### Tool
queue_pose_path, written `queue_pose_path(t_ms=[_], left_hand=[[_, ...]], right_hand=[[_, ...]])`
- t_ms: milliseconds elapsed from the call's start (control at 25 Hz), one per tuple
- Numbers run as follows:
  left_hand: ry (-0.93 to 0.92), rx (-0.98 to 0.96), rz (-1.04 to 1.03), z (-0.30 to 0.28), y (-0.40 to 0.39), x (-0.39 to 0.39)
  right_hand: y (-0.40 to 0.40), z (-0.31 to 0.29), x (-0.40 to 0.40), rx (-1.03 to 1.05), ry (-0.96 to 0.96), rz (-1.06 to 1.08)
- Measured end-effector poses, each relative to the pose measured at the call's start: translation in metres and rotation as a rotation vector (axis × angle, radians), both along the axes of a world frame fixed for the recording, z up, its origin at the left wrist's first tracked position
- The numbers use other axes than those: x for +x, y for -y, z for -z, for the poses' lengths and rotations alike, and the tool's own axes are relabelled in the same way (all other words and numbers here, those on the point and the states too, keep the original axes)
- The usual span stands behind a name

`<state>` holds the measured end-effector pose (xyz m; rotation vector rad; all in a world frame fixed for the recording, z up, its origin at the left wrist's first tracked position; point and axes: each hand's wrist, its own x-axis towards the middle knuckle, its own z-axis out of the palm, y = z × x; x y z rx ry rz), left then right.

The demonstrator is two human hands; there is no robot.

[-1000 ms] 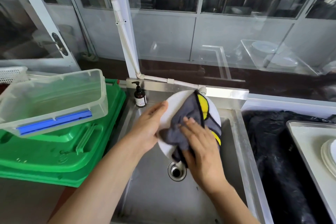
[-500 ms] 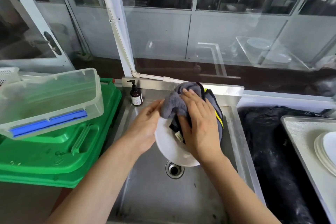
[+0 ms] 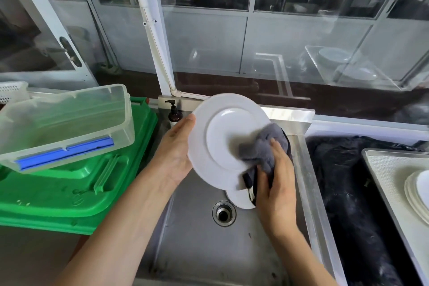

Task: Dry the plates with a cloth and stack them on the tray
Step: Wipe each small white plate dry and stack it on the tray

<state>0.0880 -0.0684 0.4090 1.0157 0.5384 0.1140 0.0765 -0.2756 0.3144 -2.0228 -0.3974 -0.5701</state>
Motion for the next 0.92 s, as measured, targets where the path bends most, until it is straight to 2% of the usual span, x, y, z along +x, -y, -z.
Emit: queue_pose_path(t_ms=[120,320,480,560,760,920], left_hand=[[-0.021,-0.018,-0.039,0.001,0.005,0.007],[-0.043,0.008,-0.162,0.004,0.023,0.013],[-0.007,-0.079,-0.084,-0.002,0.017,0.01],[0.019,-0.063,-0.029,-0.006,0.01,0.008],[-0.001,0.009,0.066,-0.006,0.005,-0.001],[0.032,0.033,0.157,-0.002,0.003,-0.001]], right_hand=[[-0.014,0.013,-0.03,-0.076,0.1,-0.028],[-0.045,0.009,-0.046,-0.434,0.356,-0.218],[-0.026,0.018,-0.044,-0.475,0.403,-0.195],[-0.016,0.024,-0.048,-0.322,0.317,-0.126],[-0.018,0.012,-0.047,0.438,-0.224,0.188],[-0.011,-0.009,-0.027,0.615,-0.332,0.166]])
